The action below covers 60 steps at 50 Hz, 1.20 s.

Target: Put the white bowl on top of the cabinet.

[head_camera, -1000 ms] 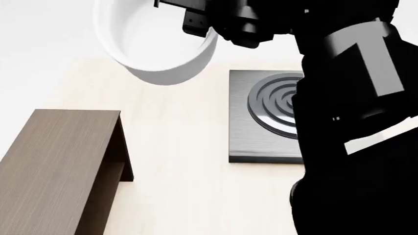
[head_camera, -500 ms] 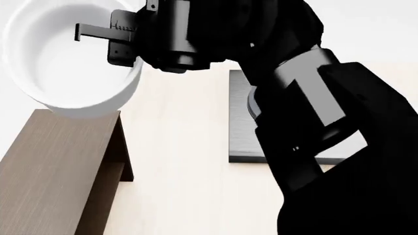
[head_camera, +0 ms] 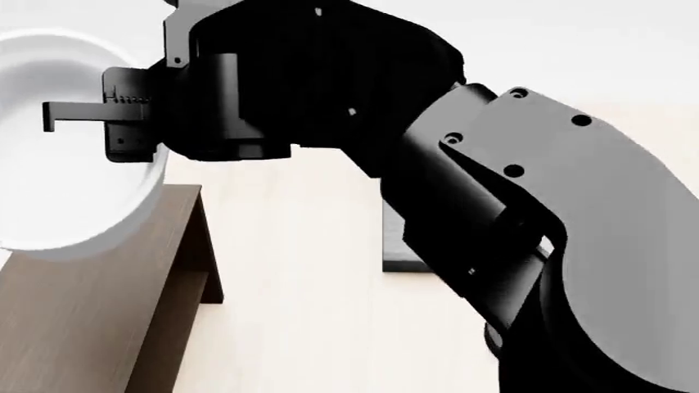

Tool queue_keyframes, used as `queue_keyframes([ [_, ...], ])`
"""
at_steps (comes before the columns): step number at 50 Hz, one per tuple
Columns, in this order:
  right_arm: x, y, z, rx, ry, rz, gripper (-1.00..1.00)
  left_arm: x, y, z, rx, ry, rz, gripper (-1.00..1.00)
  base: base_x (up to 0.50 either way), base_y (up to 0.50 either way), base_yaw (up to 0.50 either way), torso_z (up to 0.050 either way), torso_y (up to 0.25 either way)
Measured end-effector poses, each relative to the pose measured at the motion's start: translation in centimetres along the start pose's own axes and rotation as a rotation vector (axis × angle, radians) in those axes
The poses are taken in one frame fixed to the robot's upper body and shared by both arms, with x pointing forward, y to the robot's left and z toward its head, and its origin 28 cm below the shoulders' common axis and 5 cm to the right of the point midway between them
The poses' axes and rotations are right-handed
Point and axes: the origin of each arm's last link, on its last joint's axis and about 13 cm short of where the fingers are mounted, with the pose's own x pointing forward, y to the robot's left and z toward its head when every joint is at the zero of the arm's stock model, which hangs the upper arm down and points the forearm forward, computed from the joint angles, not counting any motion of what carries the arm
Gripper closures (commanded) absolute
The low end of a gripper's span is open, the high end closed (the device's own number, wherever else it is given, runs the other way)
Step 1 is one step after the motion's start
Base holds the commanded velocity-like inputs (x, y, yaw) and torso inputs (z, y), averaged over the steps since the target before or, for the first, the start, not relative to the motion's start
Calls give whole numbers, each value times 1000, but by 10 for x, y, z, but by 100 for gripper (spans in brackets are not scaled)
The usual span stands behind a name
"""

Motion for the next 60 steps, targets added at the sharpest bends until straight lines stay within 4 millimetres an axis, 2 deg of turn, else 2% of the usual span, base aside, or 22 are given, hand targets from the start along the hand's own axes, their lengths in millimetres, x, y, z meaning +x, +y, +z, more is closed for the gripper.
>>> queue_keyframes([
  [21,16,1,-23,24,50,59,100,0,0,1,-2,-1,-1,-100,0,0,0,0,0],
  [60,29,0,-42,87,83,126,100,-1,-1,1,0,-1,-5,-100,0,0,0,0,1],
])
